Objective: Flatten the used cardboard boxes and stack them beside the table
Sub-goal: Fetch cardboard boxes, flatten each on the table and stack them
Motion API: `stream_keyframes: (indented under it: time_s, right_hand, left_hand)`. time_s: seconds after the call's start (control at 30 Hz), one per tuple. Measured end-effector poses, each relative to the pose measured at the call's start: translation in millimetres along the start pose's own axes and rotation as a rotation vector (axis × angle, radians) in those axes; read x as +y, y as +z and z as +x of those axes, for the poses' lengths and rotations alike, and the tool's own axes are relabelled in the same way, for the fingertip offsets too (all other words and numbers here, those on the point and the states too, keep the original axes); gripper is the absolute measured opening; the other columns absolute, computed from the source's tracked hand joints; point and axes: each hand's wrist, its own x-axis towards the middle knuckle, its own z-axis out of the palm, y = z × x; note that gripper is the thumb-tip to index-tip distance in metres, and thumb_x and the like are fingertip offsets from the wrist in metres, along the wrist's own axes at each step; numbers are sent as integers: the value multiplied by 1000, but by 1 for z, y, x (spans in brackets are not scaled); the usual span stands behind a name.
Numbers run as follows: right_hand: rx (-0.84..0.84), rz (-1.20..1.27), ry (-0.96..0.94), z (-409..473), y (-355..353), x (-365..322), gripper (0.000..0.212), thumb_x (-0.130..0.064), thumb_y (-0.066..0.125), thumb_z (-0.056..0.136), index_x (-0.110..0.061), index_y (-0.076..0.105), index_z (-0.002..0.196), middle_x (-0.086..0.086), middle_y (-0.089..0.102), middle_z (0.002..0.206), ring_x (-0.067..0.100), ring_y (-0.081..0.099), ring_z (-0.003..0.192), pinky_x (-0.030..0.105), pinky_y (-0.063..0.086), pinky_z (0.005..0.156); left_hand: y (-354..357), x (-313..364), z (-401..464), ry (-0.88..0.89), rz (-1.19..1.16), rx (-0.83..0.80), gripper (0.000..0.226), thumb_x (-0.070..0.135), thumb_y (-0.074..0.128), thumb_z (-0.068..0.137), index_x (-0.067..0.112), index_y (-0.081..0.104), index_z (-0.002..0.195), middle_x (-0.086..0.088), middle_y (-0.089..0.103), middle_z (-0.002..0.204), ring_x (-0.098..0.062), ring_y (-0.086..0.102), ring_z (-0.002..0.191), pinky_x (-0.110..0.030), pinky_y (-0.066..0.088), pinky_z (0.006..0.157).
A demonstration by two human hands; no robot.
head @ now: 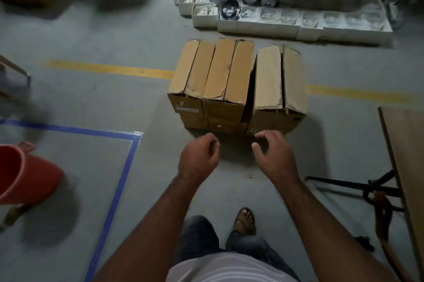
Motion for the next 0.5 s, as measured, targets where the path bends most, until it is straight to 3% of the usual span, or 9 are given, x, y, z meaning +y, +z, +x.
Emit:
stream_keyframes:
  time_s: [0.13,0.2,0.33,0.5]
  right_hand:
    - [-32,21,-37,64,16,-9,19,-19,69,93,-15,67,111,2,62,113,18,59,105,30,46,85]
    - [-52,25,-28,96,32,-13,20,-20,68,93,-16,67,113,2,62,115,18,59,106,33,50,87]
    - [-68,7,14,161,65,-20,21,-20,68,94,-16,67,114,1,61,116,16,57,105,26,42,83]
    - [57,-5,156,234,85,11,23,-17,68,92,-14,67,115,3,63,116,15,57,102,24,40,83]
  left_hand:
    - [-3,-13,59,-45,-12,37,1,20,65,95,20,66,94,4,65,79,-14,60,69,-29,50,61]
    - [-3,-25,90,-71,-9,53,2,20,65,95,19,67,93,4,65,79,-13,60,68,-24,45,59]
    - [5,-53,158,-109,-6,-2,4,21,63,97,19,66,95,8,61,80,-9,57,70,-12,34,58]
    - [48,-63,259,-1,-32,-126,5,23,61,96,19,65,97,4,65,87,-13,60,78,-36,57,68]
